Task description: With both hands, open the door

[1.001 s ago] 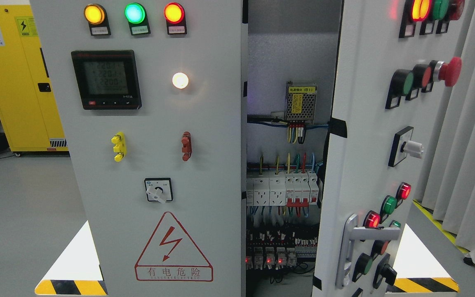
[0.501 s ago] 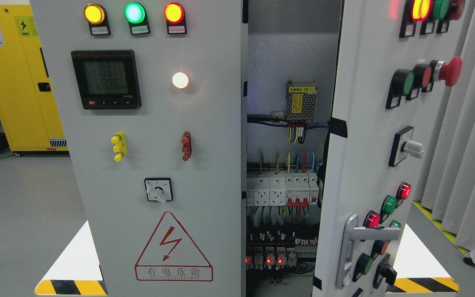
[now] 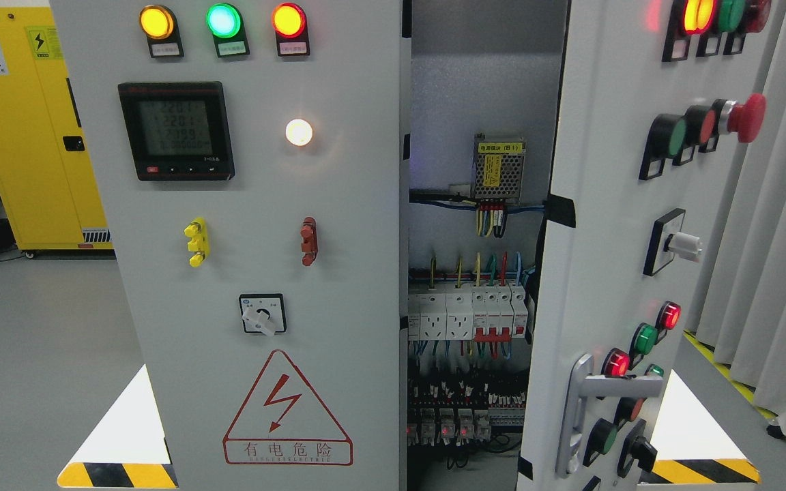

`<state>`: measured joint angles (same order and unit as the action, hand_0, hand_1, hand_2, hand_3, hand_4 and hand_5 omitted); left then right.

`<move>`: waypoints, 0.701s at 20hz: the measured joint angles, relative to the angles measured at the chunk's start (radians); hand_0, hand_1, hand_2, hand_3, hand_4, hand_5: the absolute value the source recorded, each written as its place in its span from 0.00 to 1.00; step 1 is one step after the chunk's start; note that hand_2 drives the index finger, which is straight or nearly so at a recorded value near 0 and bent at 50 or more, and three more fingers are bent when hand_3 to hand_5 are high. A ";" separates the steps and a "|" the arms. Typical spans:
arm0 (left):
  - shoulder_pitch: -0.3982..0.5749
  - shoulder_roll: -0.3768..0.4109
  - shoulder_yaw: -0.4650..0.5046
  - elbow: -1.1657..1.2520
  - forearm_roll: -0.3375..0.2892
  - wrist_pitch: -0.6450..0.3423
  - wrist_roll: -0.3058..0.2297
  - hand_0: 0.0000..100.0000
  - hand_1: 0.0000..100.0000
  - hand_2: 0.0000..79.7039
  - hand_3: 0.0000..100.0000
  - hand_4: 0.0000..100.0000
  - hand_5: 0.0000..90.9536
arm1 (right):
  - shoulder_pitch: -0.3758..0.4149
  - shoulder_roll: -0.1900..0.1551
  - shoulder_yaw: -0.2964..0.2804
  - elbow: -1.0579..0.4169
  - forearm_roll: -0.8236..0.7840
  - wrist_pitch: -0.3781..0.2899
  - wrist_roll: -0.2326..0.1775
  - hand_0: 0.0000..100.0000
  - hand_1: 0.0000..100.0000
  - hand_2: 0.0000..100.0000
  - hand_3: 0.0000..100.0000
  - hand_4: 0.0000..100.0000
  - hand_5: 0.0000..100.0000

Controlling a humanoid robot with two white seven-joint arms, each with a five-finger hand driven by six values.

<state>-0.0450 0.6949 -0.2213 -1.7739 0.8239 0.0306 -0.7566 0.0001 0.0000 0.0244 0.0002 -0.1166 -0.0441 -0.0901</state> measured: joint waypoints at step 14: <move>-0.547 0.038 -0.096 -0.045 0.287 0.350 -0.001 0.12 0.56 0.00 0.00 0.00 0.00 | 0.000 0.000 0.003 0.000 0.000 0.000 0.000 0.00 0.50 0.04 0.00 0.00 0.00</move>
<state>-0.5919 0.7328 -0.3175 -1.8185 1.1105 0.3809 -0.7576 -0.0001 0.0000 0.0272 0.0000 -0.1166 -0.0441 -0.0901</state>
